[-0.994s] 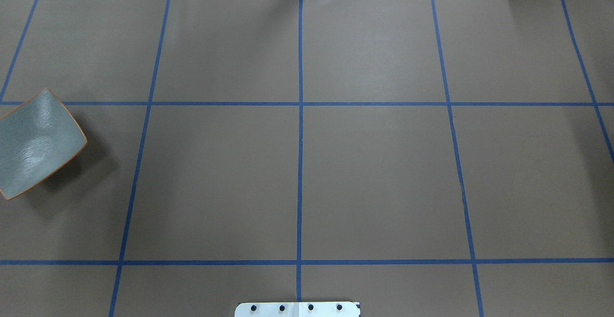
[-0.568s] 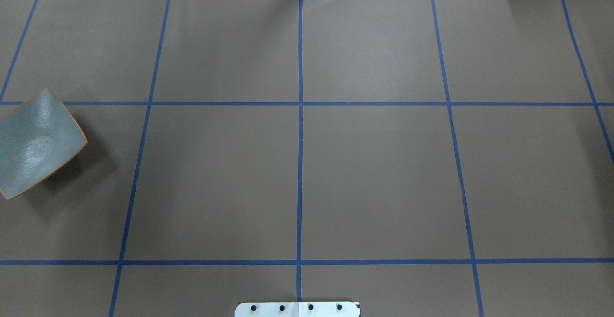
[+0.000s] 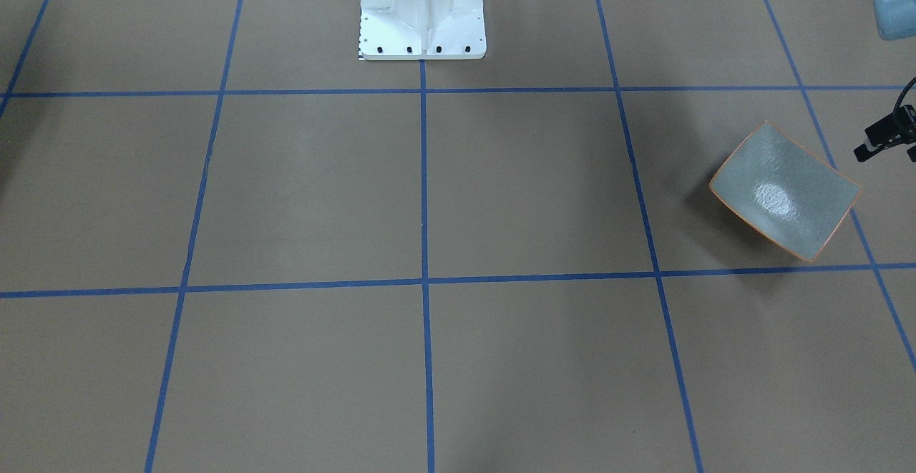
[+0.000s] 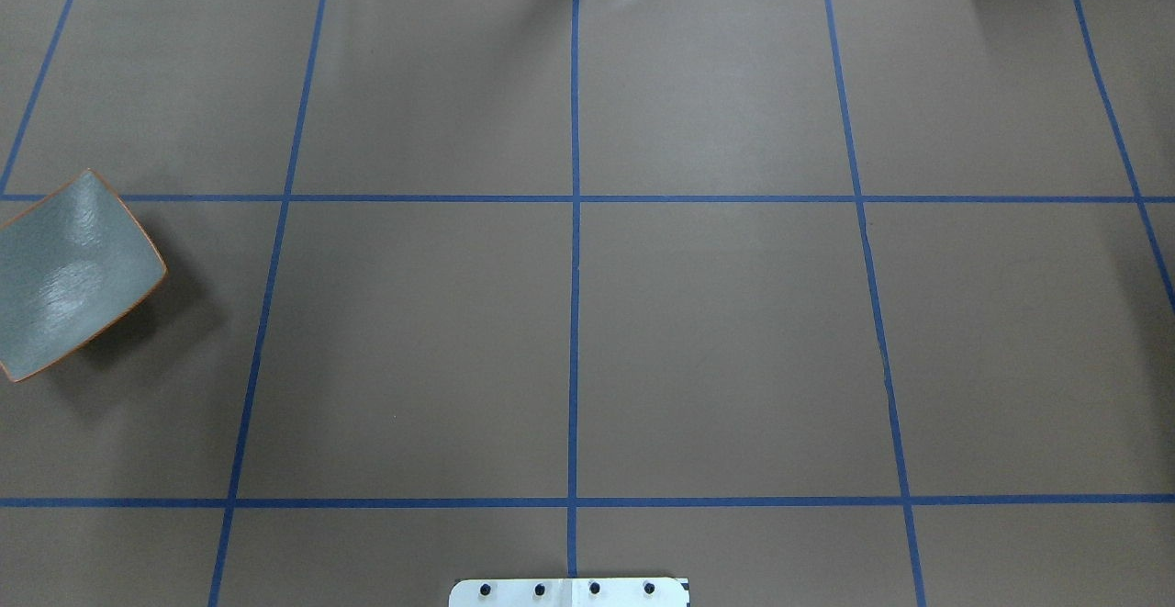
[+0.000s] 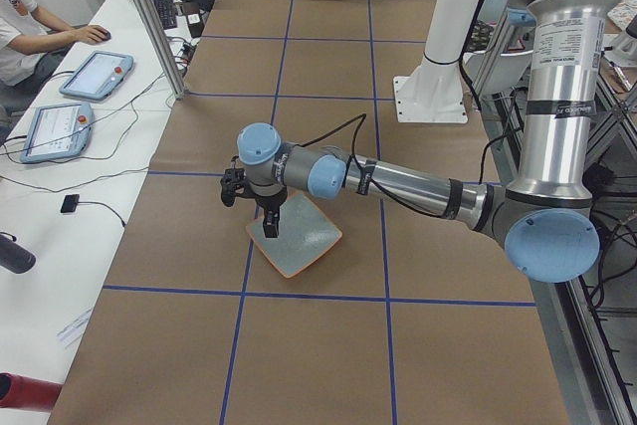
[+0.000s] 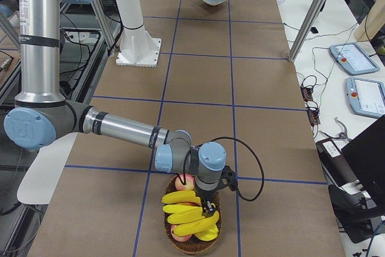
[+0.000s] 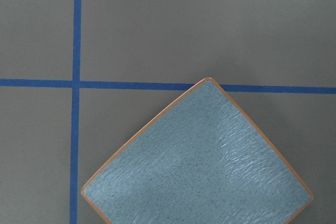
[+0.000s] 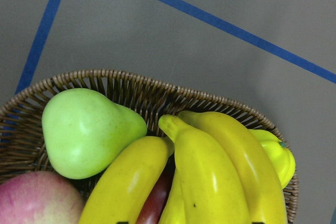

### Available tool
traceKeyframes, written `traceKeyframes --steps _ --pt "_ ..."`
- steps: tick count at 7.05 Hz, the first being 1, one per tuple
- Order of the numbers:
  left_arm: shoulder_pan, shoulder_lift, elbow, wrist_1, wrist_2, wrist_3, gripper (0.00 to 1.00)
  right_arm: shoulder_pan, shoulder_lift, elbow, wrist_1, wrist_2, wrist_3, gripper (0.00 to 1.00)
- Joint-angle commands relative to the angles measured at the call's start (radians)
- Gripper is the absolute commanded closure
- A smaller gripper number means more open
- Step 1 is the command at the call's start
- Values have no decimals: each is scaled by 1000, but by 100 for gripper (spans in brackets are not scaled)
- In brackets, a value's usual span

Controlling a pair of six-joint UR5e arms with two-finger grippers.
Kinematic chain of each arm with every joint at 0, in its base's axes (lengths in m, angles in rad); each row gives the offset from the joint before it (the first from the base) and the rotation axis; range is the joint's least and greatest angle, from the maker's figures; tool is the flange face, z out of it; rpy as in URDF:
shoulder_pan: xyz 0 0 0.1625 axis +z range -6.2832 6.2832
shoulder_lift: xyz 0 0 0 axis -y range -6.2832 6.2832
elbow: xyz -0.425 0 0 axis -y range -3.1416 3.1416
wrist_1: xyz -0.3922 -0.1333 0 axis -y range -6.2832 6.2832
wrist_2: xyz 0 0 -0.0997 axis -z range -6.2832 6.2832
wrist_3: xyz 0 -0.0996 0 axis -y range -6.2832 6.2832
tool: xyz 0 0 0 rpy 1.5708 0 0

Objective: Transfer all bananas from basket to plate

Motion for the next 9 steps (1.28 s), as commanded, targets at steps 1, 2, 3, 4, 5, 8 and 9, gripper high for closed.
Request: traceKeyframes --steps 1,2,3,4,5,8,9 --pt "0 0 1 0 1 -2 0 0 -1 0 0 -5 -1 22" --pt "0 0 2 0 1 -2 0 0 -1 0 0 -26 -1 22" --pt "0 0 2 0 1 -2 0 0 -1 0 0 -34 -1 22" --pt "0 0 1 0 1 -2 0 0 -1 -2 0 -35 -1 22" --pt "0 0 1 0 1 -2 0 0 -6 -2 0 -35 -1 23" --pt "0 0 2 0 1 0 0 0 -6 -38 47 -37 2 25" --pt "0 0 1 0 1 0 0 0 -6 -52 58 -35 4 26"
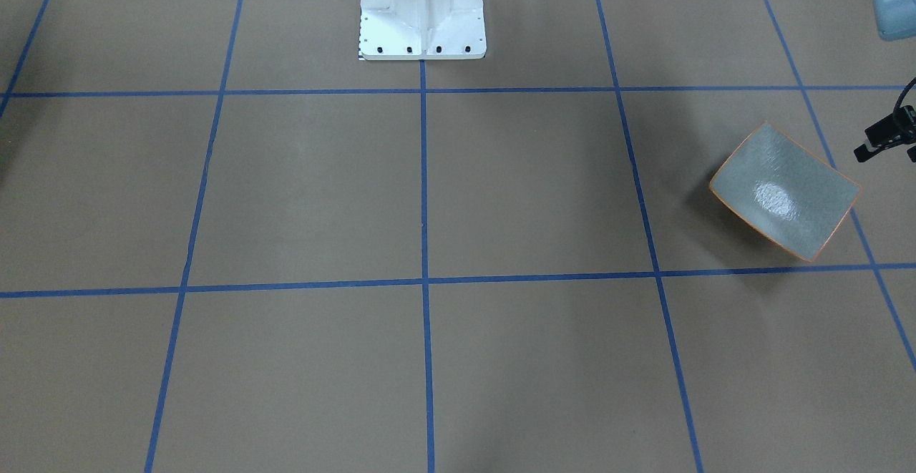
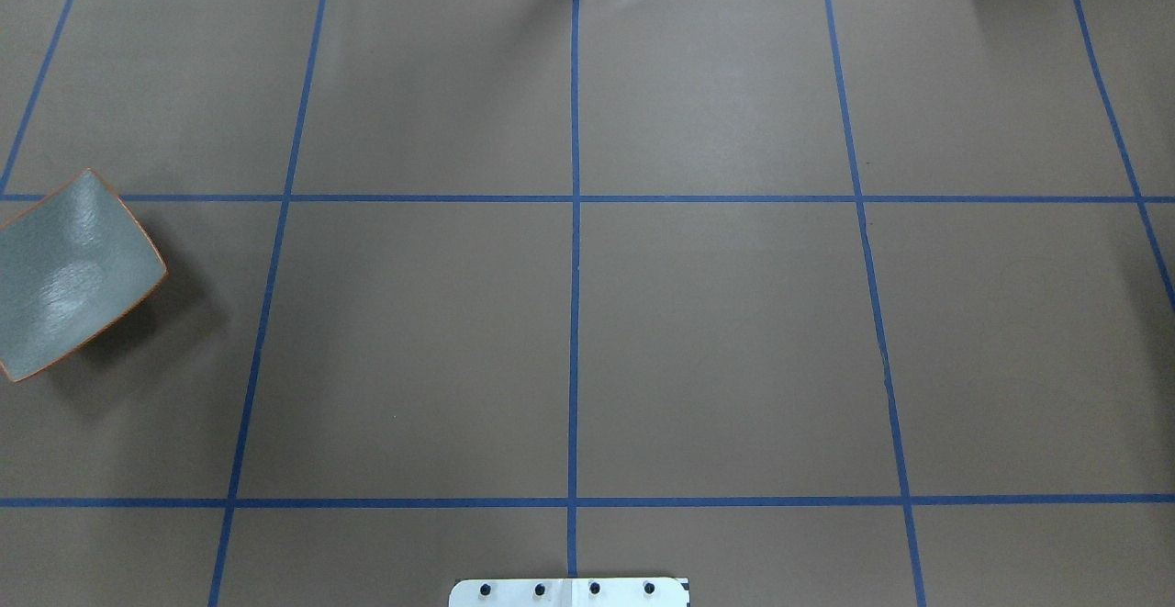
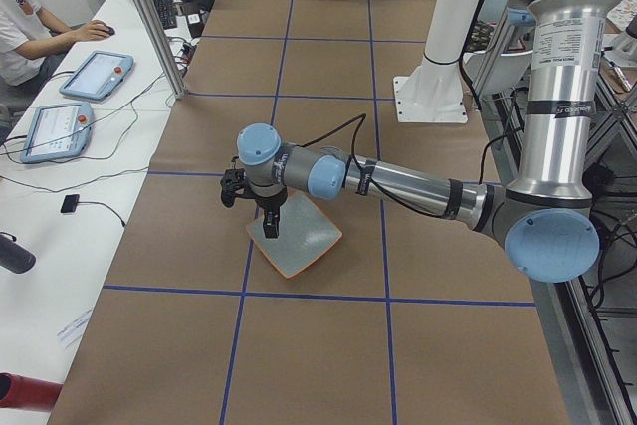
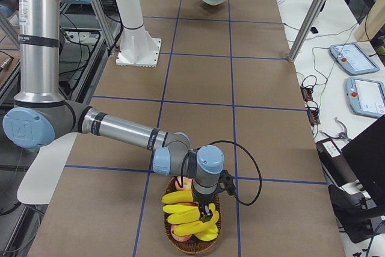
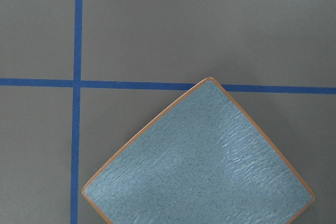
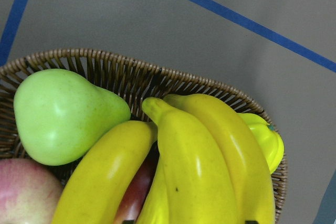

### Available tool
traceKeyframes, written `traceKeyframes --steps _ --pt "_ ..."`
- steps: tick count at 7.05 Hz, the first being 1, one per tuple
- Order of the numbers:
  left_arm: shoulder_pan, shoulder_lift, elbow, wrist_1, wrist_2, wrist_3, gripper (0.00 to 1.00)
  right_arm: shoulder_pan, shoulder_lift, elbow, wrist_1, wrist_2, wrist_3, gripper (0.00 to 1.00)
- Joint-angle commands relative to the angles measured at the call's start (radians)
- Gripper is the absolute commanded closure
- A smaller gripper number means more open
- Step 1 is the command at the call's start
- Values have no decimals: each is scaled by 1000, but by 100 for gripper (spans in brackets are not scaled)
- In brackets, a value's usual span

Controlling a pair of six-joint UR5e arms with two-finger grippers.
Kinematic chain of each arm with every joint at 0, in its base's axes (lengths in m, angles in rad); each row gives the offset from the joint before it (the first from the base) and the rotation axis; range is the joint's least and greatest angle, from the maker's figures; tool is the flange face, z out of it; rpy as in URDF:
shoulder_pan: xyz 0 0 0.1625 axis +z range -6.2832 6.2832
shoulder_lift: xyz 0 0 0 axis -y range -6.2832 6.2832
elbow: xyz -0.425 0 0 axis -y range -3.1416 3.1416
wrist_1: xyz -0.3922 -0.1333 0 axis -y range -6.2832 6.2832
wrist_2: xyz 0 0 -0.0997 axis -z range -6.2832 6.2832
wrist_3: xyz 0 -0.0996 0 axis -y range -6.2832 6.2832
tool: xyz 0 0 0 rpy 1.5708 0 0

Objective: Transfer all bananas from basket to plate

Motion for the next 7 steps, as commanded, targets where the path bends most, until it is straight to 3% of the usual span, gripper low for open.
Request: traceKeyframes --steps 1,2,3,4,7 --pt "0 0 -1 0 0 0 0 0 0 -19 23 1 5 32" --pt "0 0 -4 0 -2 0 0 0 0 -19 23 1 8 49" --pt "0 2 -2 0 -2 0 0 0 3 -19 23 1 11 90" --pt "0 2 -2 0 0 0 0 0 9 -15 23 1 14 100" --pt "0 2 -1 -2 -2 0 0 0 17 2 23 8 11 100"
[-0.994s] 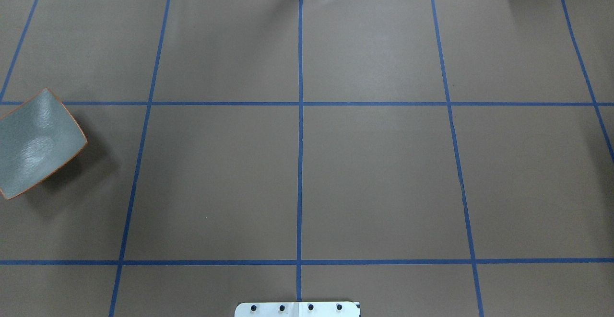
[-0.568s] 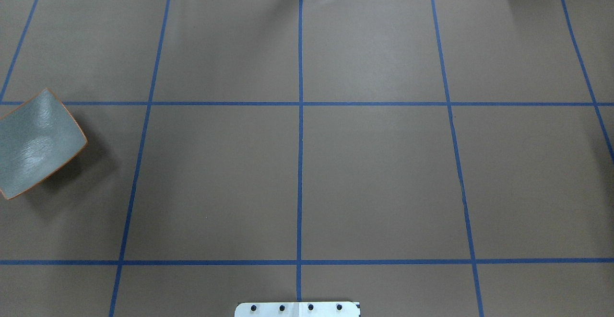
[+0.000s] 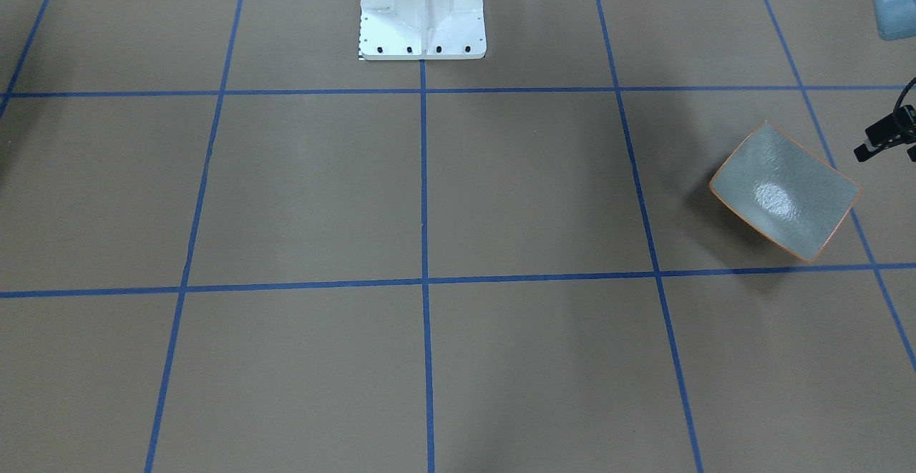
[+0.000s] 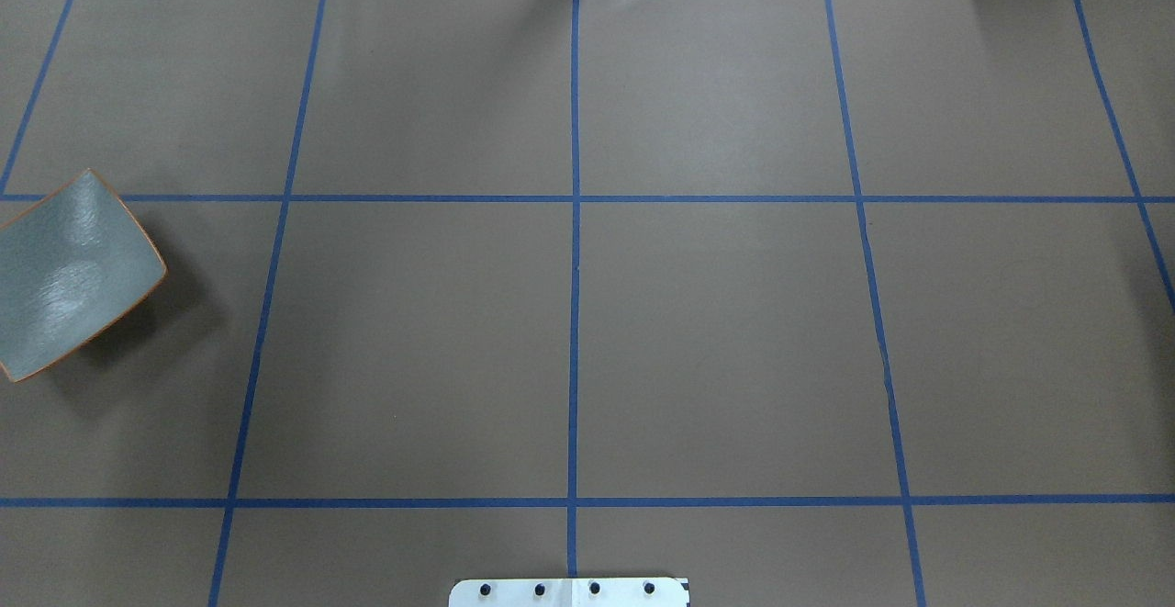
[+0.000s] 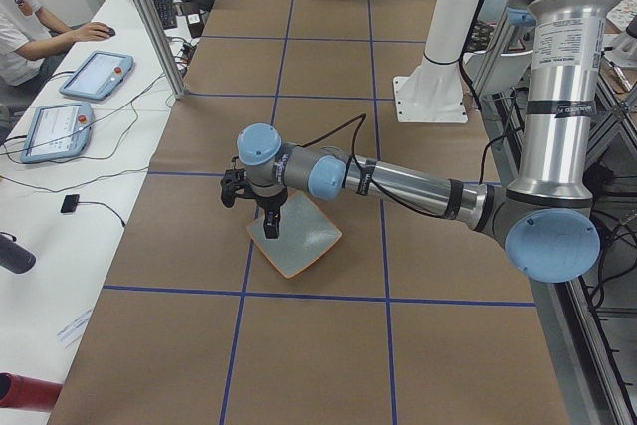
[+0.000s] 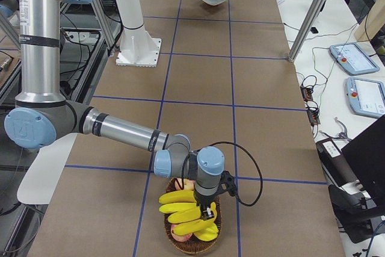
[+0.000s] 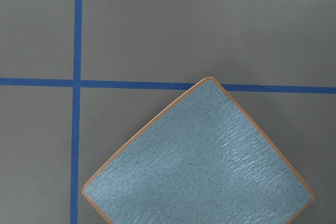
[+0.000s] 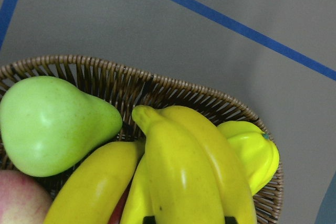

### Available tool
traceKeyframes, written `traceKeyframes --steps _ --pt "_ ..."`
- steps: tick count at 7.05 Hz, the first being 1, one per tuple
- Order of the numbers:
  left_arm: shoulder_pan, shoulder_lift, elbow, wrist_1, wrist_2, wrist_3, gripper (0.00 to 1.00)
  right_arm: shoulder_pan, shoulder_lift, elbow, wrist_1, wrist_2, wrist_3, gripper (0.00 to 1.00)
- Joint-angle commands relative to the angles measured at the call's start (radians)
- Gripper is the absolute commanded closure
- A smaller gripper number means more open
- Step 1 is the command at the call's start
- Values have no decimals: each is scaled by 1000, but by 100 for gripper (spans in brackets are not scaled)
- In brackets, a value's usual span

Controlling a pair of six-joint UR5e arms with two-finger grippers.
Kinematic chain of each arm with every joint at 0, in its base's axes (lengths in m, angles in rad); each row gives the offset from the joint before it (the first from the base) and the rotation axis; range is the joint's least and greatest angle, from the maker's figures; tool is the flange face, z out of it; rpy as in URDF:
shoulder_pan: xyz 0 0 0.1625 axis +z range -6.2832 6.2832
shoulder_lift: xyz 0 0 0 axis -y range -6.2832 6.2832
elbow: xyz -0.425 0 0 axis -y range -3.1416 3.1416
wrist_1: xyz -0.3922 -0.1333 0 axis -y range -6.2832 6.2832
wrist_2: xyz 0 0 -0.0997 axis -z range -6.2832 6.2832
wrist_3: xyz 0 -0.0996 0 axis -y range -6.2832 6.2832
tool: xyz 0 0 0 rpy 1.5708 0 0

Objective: Transfer all bananas from basket to plate

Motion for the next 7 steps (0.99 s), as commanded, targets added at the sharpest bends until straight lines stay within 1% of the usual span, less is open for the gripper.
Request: traceKeyframes --steps 1,2,4,5,6,7 --pt "0 -1 -2 -1 -5 0 0 24 5 32 0 7 -11 100" --pt "2 -1 -2 -2 -6 0 0 43 4 71 -12 8 -11 100" --pt "2 -8 -3 -4 -8 2 0 49 7 101 -14 14 -11 100" --pt "2 -18 -8 -4 -8 2 0 49 8 144 -43 43 -2 100" --pt "15 -47 -16 -5 -9 2 0 49 25 211 -145 97 3 100" --pt "34 -75 -19 -5 -9 2 0 48 31 248 -184 155 49 100"
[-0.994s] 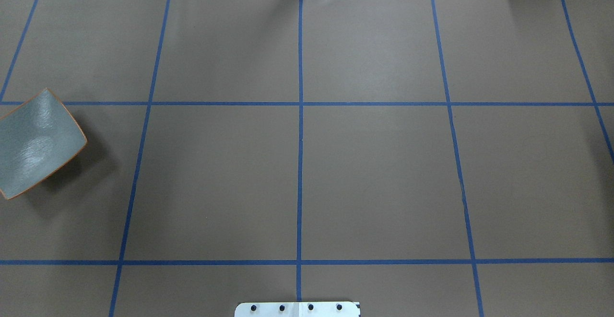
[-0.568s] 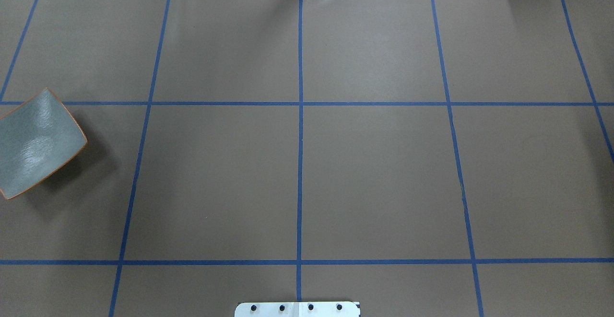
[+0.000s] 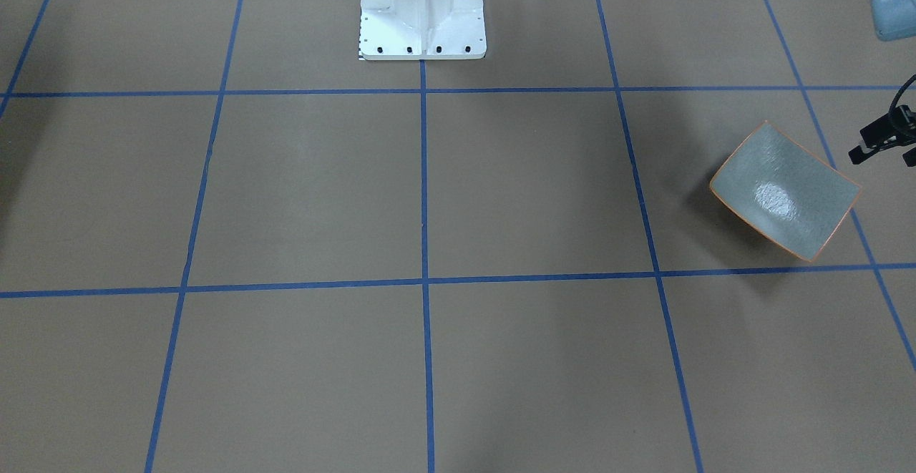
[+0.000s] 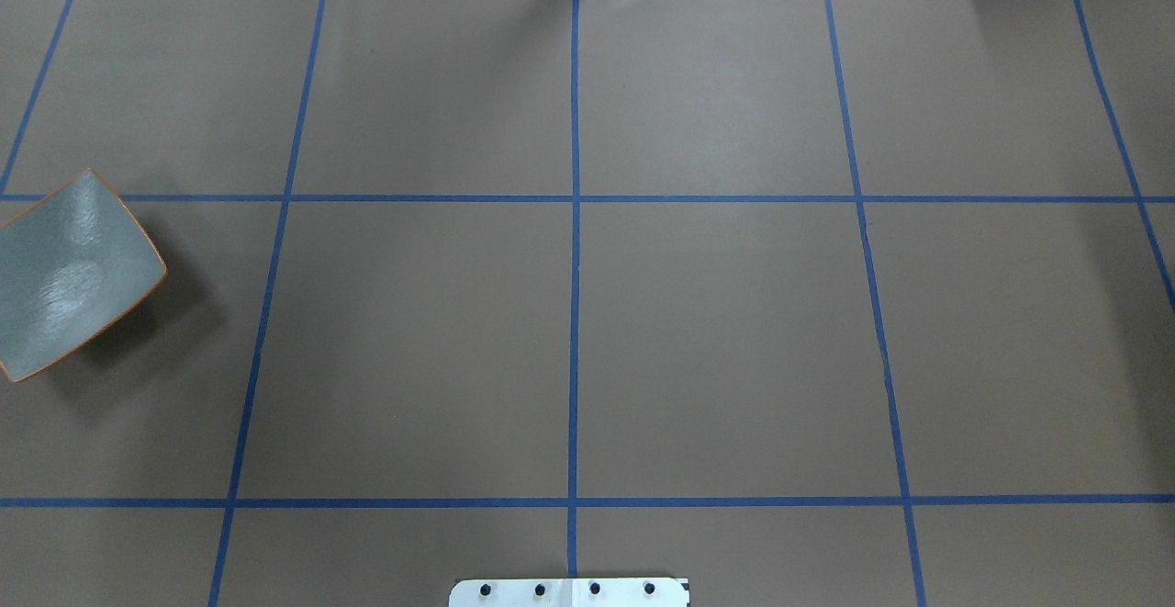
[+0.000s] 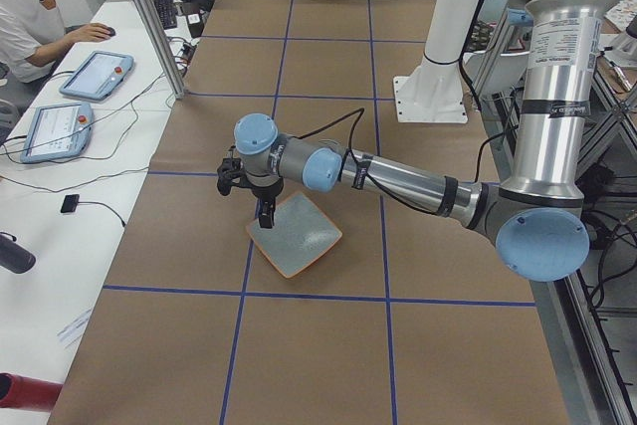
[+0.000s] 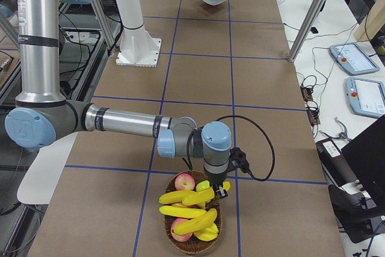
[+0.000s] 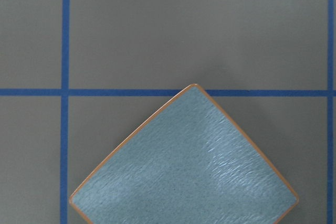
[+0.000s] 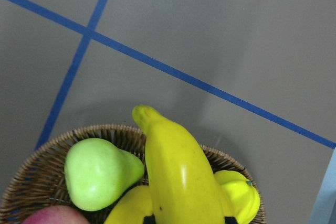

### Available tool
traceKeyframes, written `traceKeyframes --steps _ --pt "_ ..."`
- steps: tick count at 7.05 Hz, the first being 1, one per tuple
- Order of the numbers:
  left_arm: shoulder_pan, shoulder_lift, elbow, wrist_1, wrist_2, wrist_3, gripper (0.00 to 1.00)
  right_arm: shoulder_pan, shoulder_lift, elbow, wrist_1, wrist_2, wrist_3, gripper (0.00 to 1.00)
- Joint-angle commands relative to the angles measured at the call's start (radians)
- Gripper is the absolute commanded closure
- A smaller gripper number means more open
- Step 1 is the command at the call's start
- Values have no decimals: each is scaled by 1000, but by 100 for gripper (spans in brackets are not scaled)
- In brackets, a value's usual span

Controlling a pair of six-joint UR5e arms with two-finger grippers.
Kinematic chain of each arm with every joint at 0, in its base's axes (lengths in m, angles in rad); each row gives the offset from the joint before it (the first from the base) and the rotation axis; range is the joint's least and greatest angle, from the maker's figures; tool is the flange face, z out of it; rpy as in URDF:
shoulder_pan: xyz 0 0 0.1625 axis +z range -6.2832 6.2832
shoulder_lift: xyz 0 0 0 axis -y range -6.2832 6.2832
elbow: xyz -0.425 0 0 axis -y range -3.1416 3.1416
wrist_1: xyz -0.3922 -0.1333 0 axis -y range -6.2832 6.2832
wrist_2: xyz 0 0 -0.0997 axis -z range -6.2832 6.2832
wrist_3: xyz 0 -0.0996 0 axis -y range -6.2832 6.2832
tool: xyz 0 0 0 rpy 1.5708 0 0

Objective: Transfer all bananas from basket to plate

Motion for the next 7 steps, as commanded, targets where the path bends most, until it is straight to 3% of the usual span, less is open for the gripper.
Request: traceKeyframes --steps 1,3,5,6,7 --pt "57 -78 -5 -2 -1 0 1 -15 27 64 -57 142 173 100" --pt "132 -175 -8 -51 -1 -158 0 -119 102 101 -57 186 365 100" --pt "256 -253 -4 -234 7 -449 0 -255 191 140 -54 192 616 100" --pt "327 -320 4 -278 13 -547 0 -359 208 214 -54 189 788 100" --pt "366 -375 2 -280 42 -578 1 -459 296 248 -54 185 1010 100"
